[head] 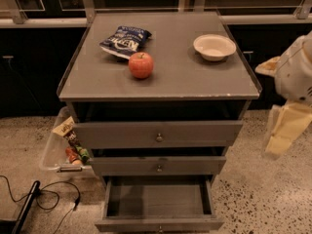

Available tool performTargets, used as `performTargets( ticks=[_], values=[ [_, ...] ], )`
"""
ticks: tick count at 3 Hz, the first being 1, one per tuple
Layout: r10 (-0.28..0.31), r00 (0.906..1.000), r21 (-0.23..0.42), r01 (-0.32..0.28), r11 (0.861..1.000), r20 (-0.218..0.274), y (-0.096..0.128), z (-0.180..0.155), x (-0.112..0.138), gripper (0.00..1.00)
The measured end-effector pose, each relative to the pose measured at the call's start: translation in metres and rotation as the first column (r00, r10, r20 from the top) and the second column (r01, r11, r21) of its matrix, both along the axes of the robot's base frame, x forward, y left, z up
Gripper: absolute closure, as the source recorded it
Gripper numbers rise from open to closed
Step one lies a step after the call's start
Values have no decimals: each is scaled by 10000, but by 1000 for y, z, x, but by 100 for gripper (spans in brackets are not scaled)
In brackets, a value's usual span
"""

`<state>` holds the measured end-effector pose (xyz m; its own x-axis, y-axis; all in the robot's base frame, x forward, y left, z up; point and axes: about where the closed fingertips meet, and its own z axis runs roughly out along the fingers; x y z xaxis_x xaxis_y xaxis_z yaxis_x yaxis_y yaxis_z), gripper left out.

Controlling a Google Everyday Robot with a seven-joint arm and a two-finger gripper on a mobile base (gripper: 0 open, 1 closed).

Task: Close bottom drawer

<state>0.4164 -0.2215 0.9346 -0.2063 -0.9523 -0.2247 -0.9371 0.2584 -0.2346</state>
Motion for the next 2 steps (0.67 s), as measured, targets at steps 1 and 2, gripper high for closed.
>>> performTargets(
  ticks=[1,2],
  values=[
    [272,9991,27,-271,9996,-329,-1,-51,-20,5],
    [660,9961,368,-639,9973,-585,-4,-111,-41,23]
  ],
)
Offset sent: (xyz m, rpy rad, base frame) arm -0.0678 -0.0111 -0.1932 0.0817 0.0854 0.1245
